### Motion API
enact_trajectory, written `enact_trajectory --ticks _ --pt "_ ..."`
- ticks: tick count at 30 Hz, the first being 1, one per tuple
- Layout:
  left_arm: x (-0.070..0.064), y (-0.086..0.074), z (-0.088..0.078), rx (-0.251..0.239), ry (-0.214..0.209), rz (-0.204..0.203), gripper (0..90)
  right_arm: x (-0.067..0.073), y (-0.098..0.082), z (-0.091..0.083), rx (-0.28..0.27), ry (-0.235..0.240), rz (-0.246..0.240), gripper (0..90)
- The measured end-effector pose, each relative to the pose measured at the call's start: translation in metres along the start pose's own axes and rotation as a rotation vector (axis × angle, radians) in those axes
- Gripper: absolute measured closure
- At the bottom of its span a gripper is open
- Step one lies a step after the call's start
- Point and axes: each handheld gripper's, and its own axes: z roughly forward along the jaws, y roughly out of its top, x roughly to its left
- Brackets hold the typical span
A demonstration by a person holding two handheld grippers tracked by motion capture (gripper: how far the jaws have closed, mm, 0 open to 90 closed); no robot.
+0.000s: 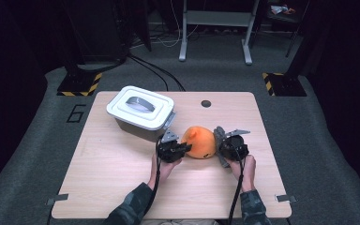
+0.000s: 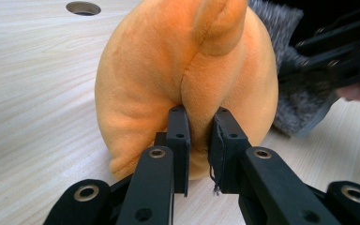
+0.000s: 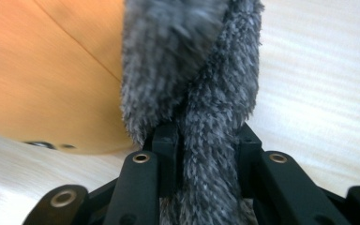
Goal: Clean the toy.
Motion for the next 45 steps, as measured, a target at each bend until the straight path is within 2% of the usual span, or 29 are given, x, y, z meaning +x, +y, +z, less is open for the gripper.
enact_trajectory --ticks 4,8,10,14,19,23,24,26,29,32,33,37,42,45 --pt "0.0 0.0 0.0 -0.001 0.002 -0.002 79.0 -0.004 -0.005 0.008 0.036 0.006 0.012 69.3" --pt "0.001 0.0 -0.001 -0.003 0.005 -0.001 78.8 -0.004 -0.003 0.005 0.039 0.0 0.014 69.3" --pt "0.002 0.0 -0.001 -0.003 0.007 -0.002 78.8 -0.005 -0.002 0.004 0.033 -0.009 -0.002 69.3" --pt "0.003 0.0 -0.001 -0.001 0.003 -0.002 78.7 -0.002 0.009 -0.013 -0.008 -0.034 -0.013 69.3" --pt "0.002 0.0 -0.001 -0.003 0.003 -0.004 78.7 0.013 0.029 -0.038 -0.089 -0.032 -0.054 69.3" --pt "0.003 0.0 -0.001 -0.006 0.003 -0.004 78.6 0.028 0.043 -0.049 -0.146 0.014 -0.095 69.3" --pt "0.003 0.0 -0.001 -0.005 0.002 -0.005 78.6 0.032 0.045 -0.048 -0.151 0.025 -0.105 69.3" --pt "0.003 -0.001 -0.001 -0.006 0.003 -0.008 78.3 0.038 0.047 -0.043 -0.126 0.035 -0.101 69.4" --pt "0.004 -0.001 -0.001 -0.002 0.0 -0.008 77.0 0.038 0.046 -0.03 -0.099 0.041 -0.107 70.0" --pt "0.003 0.0 -0.001 -0.005 -0.004 -0.01 72.3 0.035 0.043 -0.024 -0.093 0.045 -0.094 70.8" --pt "0.004 0.0 -0.001 -0.006 -0.006 0.001 68.8 0.033 0.042 -0.023 -0.095 0.046 -0.098 71.0" --pt "0.006 0.001 -0.004 -0.014 -0.021 -0.018 56.7 0.029 0.038 -0.021 -0.097 0.048 -0.077 71.2" --pt "0.013 -0.001 -0.009 0.002 -0.003 -0.037 45.2 0.026 0.037 -0.021 -0.097 0.045 -0.071 71.3" --pt "0.021 -0.007 -0.011 0.014 0.007 -0.049 43.0 0.026 0.036 -0.021 -0.091 0.046 -0.072 71.3"
